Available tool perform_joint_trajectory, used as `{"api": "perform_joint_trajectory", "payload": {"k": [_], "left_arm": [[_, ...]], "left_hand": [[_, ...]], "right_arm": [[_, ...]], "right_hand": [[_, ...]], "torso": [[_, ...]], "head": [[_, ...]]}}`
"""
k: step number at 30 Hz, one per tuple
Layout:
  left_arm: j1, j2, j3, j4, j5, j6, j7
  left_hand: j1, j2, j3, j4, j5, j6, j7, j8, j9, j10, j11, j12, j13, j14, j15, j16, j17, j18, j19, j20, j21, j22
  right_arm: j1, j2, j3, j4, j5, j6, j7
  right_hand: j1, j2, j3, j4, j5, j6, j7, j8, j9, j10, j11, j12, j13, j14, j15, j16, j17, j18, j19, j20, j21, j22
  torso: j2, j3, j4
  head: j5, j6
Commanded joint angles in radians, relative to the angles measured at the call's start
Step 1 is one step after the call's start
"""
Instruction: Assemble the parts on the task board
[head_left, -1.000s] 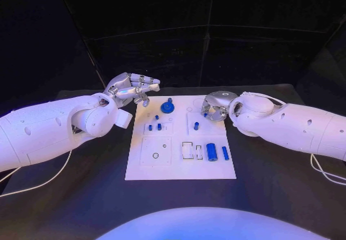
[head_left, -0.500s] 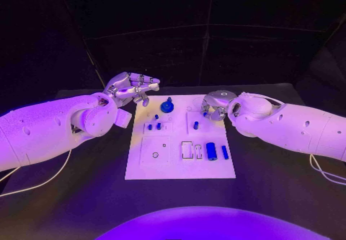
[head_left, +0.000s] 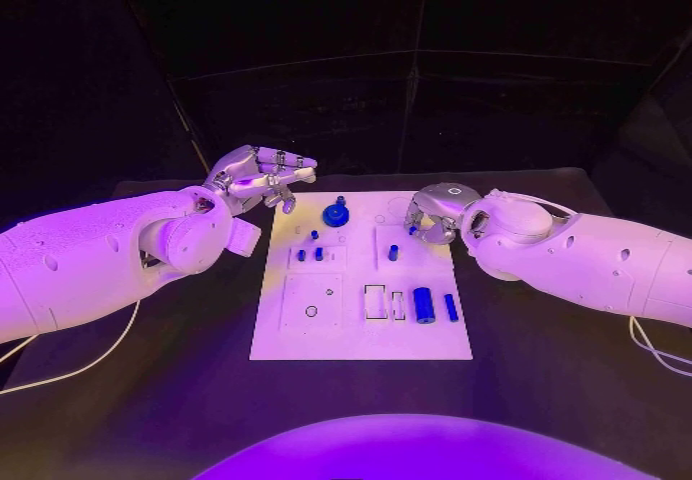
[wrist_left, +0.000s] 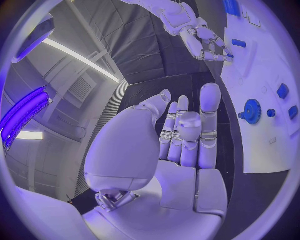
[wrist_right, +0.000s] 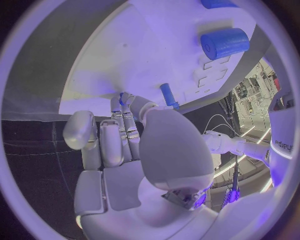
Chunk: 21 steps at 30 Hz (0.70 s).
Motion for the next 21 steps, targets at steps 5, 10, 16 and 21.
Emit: {"api": "perform_joint_trajectory", "payload": {"k": [5,10,16,21], "left_arm": [[0.001,-0.003,0.001,-0.003,0.006,0.012,0.004],[0.001,-0.004,0.001,-0.006,0.006,0.012,0.004],[0.001,-0.006,0.001,-0.009,0.006,0.011,0.005],[0.001,-0.007,0.001,-0.013,0.006,0.01,0.007]], "left_hand": [[0.006,0.008,-0.002,-0.006,-0.001,-0.007,-0.001,0.003,-0.001,-0.006,-0.002,0.004,0.002,-0.008,-0.002,-0.003,-0.001,0.011,-0.007,0.0,-0.004,-0.001],[0.007,0.008,-0.002,-0.006,-0.001,-0.007,0.0,0.003,-0.001,-0.006,-0.001,0.004,0.002,-0.006,-0.002,-0.001,0.005,0.011,-0.006,0.0,-0.001,0.002],[0.008,0.009,-0.002,-0.007,-0.001,-0.007,0.0,0.003,-0.001,-0.006,-0.001,0.004,0.002,-0.006,-0.002,0.0,0.006,0.01,-0.005,0.0,0.0,0.003],[0.008,0.009,-0.002,-0.007,-0.001,-0.007,0.0,0.003,-0.001,-0.006,-0.001,0.004,0.002,-0.006,-0.002,0.0,0.006,0.01,-0.005,0.0,0.0,0.003]], "right_arm": [[0.002,-0.017,0.001,0.021,-0.001,-0.064,-0.003],[0.003,-0.037,0.001,0.048,0.014,-0.07,-0.003],[0.003,-0.072,0.002,0.105,0.036,-0.078,-0.004],[0.007,-0.105,0.009,0.186,0.055,-0.097,0.001]], "right_hand": [[-0.013,-0.002,0.0,0.004,-0.007,0.009,-0.001,0.002,0.001,0.008,0.002,-0.006,-0.001,0.045,-0.005,-0.003,0.0,-0.007,0.008,-0.001,0.005,0.004],[-0.014,-0.002,-0.001,0.004,-0.007,0.009,-0.001,0.002,0.001,0.007,0.002,-0.006,-0.001,0.045,-0.005,-0.002,0.001,-0.008,0.008,-0.001,0.006,0.004],[-0.014,-0.003,0.0,0.004,-0.006,0.008,-0.002,0.002,0.0,0.007,0.002,-0.007,-0.002,0.046,-0.005,-0.002,0.001,-0.008,0.008,-0.001,0.006,0.005],[-0.012,-0.003,0.001,0.001,0.0,0.009,-0.003,0.001,0.0,0.008,0.001,-0.007,-0.002,0.046,-0.006,-0.001,0.001,-0.008,0.01,-0.002,0.009,0.009]], "torso": [[0.0,-0.0006,-0.0005],[-0.001,-0.0014,-0.0002],[-0.001,-0.0018,0.0015],[-0.001,-0.002,-0.0003]], "head": [[0.0,0.002],[0.0,0.002],[0.001,0.004],[0.005,0.008]]}}
